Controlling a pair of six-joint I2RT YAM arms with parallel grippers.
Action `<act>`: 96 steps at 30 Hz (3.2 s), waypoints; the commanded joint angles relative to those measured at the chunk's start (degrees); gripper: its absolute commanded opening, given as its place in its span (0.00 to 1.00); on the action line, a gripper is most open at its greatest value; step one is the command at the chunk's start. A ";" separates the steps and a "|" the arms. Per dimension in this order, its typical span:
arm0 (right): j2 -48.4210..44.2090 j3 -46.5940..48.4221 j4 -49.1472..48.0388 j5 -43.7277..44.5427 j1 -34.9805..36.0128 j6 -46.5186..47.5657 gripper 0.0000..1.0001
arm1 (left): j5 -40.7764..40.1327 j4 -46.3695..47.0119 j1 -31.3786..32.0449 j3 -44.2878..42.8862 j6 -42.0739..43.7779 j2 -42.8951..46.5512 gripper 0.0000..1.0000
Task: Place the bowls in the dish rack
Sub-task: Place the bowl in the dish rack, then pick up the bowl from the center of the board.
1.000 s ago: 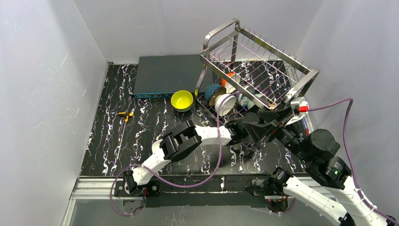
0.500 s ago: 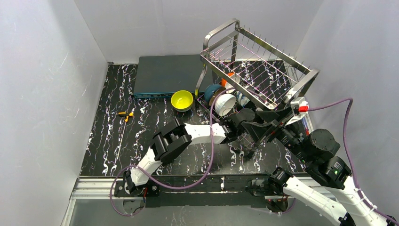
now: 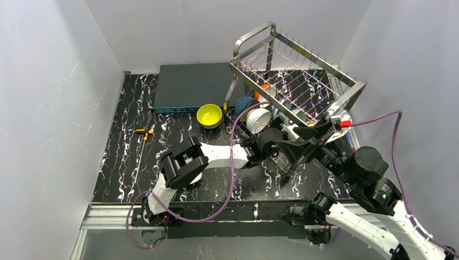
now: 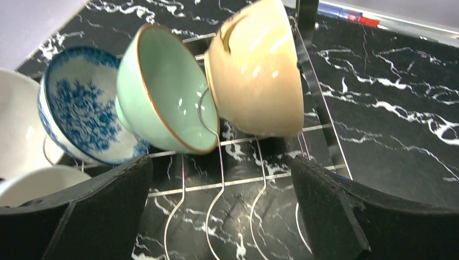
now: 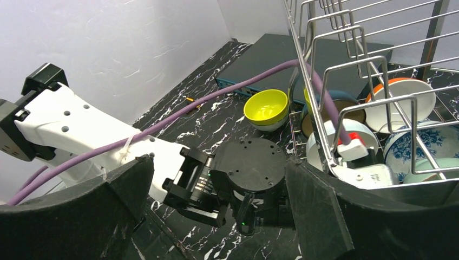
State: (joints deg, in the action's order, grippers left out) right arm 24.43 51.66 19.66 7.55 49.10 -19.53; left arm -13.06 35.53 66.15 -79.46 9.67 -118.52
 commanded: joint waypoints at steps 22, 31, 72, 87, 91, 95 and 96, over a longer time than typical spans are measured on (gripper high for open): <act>0.14 0.78 -3.31 0.29 -0.16 -0.42 0.98 | 1.40 5.35 -0.05 28.11 -13.77 27.81 0.98; 0.61 -0.20 -4.37 0.01 -0.18 -0.39 0.99 | 0.40 -13.83 -1.66 34.81 -18.94 42.32 0.98; 3.93 -4.29 -8.01 -1.16 -0.22 -2.34 0.99 | 14.74 -46.47 -43.98 29.85 -59.80 41.65 0.86; 3.06 -3.34 -5.77 0.02 -0.26 -1.29 0.99 | 17.54 -44.33 -48.36 16.72 -62.23 23.95 0.57; 2.87 -3.06 -5.18 0.34 -0.16 -0.87 0.99 | 15.87 -46.20 -48.64 14.98 -62.62 21.97 0.39; 2.69 -3.17 -5.13 0.53 -0.20 -0.71 0.99 | 14.76 -45.99 -48.66 15.59 -63.19 22.48 0.20; 2.64 -3.22 -5.33 0.52 -0.22 -0.84 0.99 | 14.78 -46.19 -48.66 15.57 -63.16 22.58 0.15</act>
State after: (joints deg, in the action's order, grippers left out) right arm 27.70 48.75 12.47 5.21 49.15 -20.60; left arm 3.44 -8.75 17.78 -62.74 -53.12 -97.12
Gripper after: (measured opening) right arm 0.984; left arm 0.223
